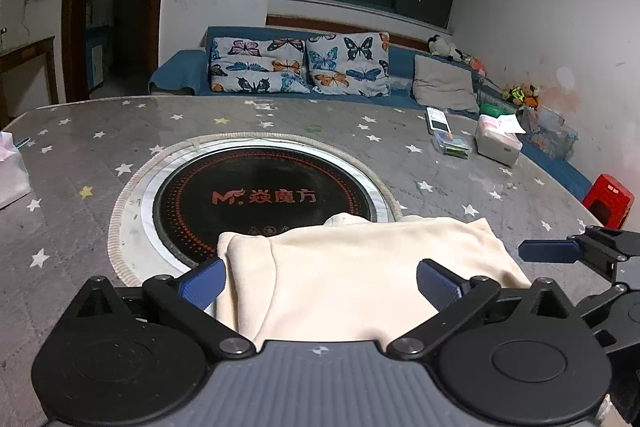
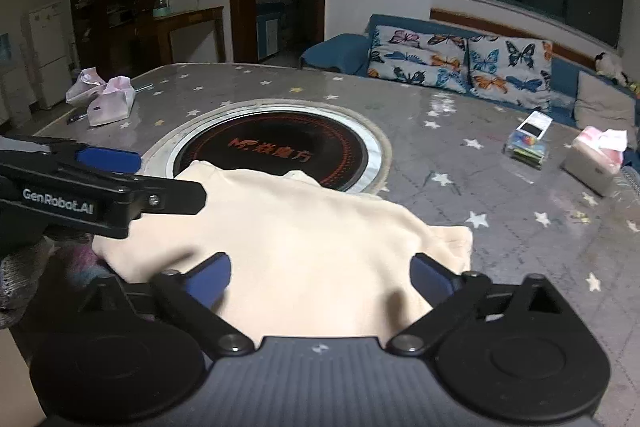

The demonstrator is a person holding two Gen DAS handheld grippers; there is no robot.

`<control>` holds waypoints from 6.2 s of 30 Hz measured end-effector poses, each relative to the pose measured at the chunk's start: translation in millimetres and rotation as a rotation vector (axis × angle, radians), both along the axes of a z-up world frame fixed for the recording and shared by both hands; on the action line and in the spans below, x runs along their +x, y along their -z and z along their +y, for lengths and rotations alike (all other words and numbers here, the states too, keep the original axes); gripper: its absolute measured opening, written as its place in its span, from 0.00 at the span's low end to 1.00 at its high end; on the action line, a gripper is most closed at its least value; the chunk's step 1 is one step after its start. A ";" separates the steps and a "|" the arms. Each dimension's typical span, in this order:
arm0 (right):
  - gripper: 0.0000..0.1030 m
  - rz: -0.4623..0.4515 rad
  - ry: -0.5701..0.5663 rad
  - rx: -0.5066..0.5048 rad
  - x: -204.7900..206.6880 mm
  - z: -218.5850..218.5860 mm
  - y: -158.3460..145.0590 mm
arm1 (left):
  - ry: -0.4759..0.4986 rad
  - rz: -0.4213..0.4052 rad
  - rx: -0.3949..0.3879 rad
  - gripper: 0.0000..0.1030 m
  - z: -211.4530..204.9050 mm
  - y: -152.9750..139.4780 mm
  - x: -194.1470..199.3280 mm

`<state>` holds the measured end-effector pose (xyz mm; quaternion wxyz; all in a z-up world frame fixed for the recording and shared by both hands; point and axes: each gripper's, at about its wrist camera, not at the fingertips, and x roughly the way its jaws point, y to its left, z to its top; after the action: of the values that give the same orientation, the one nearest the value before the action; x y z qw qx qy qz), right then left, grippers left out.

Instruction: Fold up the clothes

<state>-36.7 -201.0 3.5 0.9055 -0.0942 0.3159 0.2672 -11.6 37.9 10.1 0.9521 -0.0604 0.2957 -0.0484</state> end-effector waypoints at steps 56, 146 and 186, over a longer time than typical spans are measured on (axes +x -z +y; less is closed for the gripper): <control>1.00 -0.061 -0.133 -0.038 -51.8 27.0 -4.2 | -0.168 -0.007 0.004 1.00 37.8 2.2 -43.0; 0.10 0.139 0.240 0.240 65.2 -92.5 21.5 | -0.189 0.224 -0.552 0.18 56.7 24.5 32.2; 0.12 0.030 0.639 0.067 85.7 -288.0 9.7 | 0.235 0.193 -0.239 0.30 -175.1 1.9 163.5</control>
<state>49.0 -489.0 -6.2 0.9415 0.0436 0.3337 -0.0191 151.9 -137.2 8.2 0.8932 -0.1426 0.3826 -0.1881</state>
